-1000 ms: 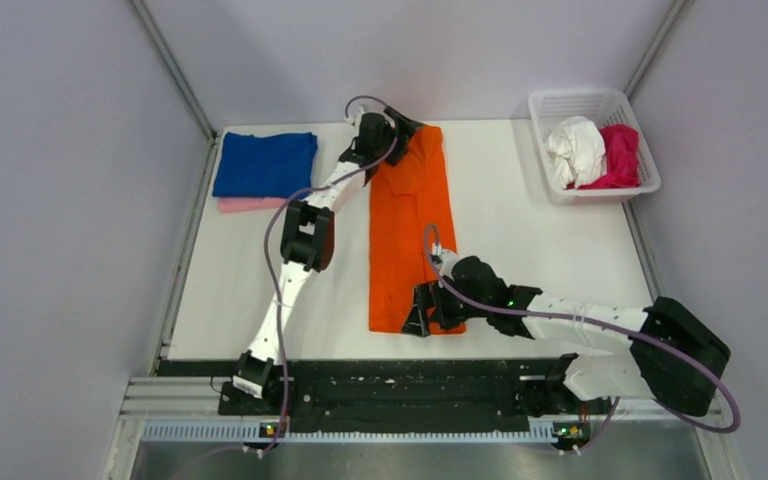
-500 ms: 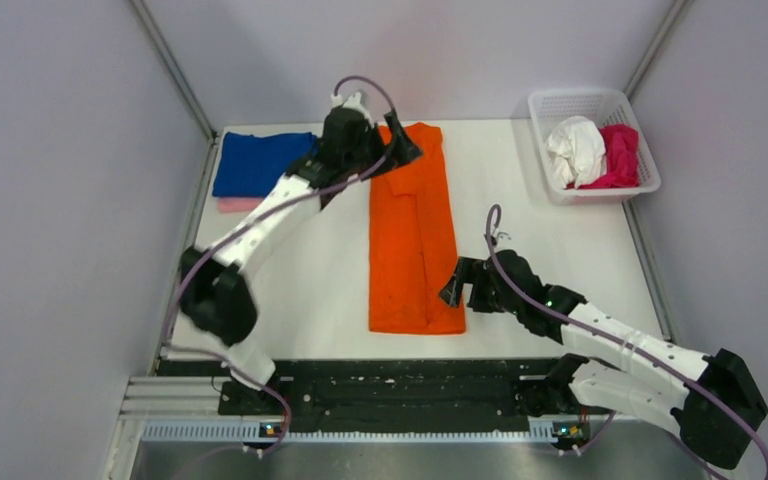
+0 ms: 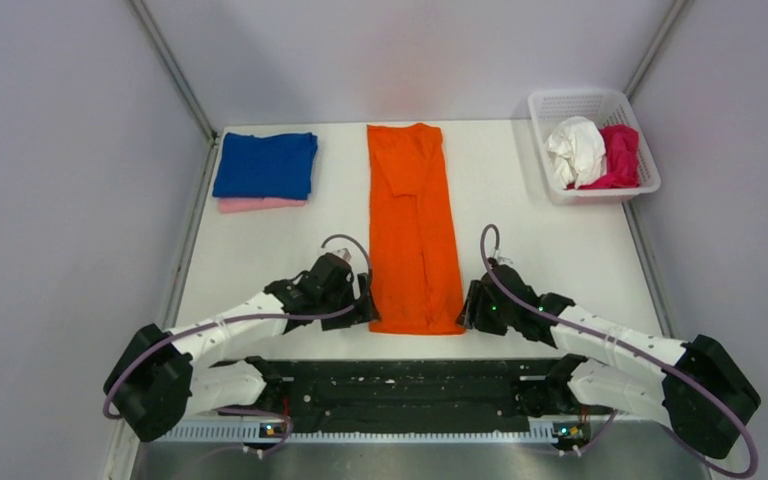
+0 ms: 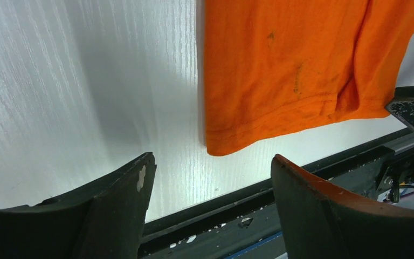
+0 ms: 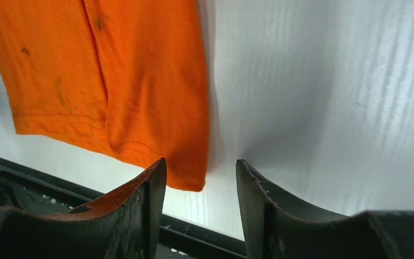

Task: Fold and stack the t-shirts
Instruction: Grab the bottom of the folded rectangular tshirt with both arms, then fold the folded rectangular tshirt in 1/3 of the way

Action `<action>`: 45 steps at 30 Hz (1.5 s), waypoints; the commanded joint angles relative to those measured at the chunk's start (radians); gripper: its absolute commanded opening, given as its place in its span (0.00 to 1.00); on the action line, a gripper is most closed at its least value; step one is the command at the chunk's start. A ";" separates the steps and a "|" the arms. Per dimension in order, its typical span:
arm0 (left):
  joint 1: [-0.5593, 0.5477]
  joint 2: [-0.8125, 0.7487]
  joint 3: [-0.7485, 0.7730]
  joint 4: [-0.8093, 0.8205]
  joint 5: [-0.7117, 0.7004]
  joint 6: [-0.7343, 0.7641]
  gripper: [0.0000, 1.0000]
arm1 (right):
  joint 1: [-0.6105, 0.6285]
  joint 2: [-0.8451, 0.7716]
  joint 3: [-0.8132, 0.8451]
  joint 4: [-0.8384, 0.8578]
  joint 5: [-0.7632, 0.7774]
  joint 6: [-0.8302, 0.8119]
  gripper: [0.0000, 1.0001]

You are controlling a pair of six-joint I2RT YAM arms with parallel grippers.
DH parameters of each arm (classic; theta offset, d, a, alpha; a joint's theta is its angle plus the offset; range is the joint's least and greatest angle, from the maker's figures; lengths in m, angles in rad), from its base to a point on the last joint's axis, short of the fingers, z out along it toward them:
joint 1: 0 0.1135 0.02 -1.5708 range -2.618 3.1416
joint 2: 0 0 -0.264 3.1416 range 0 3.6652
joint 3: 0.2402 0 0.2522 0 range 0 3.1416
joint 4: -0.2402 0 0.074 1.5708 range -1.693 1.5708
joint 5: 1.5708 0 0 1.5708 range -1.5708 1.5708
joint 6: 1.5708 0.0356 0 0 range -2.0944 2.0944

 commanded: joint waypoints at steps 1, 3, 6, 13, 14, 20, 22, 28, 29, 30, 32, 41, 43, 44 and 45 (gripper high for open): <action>-0.005 -0.040 -0.055 0.103 0.039 -0.051 0.79 | -0.007 0.063 -0.012 0.125 -0.066 -0.001 0.48; -0.006 -0.011 -0.066 0.121 0.037 -0.061 0.73 | -0.006 0.087 -0.013 0.141 -0.082 -0.008 0.44; -0.006 0.038 -0.068 0.154 0.036 -0.068 0.63 | -0.006 0.100 -0.027 0.169 -0.105 -0.011 0.32; -0.008 0.132 -0.053 0.227 0.062 -0.041 0.36 | -0.006 0.071 -0.046 0.168 -0.115 -0.020 0.18; -0.008 0.143 -0.050 0.236 0.075 -0.034 0.25 | -0.006 0.063 -0.049 0.172 -0.115 -0.020 0.16; -0.011 0.156 -0.037 0.215 0.124 0.015 0.00 | -0.004 0.009 -0.063 0.178 -0.156 -0.015 0.00; -0.016 0.123 -0.040 0.186 0.142 0.020 0.00 | -0.001 -0.026 -0.080 0.178 -0.174 0.000 0.00; -0.031 -0.029 -0.075 0.149 0.208 -0.014 0.00 | 0.125 -0.085 -0.055 0.164 -0.176 0.021 0.00; -0.031 -0.044 -0.072 0.151 0.216 -0.018 0.00 | 0.131 -0.082 -0.044 0.164 -0.182 0.023 0.00; -0.031 -0.056 -0.063 0.154 0.222 -0.013 0.00 | 0.133 -0.078 -0.031 0.164 -0.180 0.024 0.00; -0.031 -0.061 -0.032 0.144 0.212 -0.006 0.00 | 0.133 -0.066 0.004 0.161 -0.156 0.026 0.00; 0.045 0.106 0.202 0.081 0.091 0.015 0.00 | 0.007 0.116 0.206 0.231 -0.195 -0.020 0.00; 0.110 0.168 0.247 0.086 0.118 0.010 0.00 | -0.048 0.167 0.230 0.289 -0.237 -0.028 0.00; 0.147 0.197 0.266 0.094 0.148 0.003 0.00 | -0.073 0.193 0.261 0.298 -0.234 -0.040 0.00; 0.182 0.224 0.286 0.105 0.175 -0.001 0.00 | -0.092 0.224 0.281 0.301 -0.231 -0.051 0.00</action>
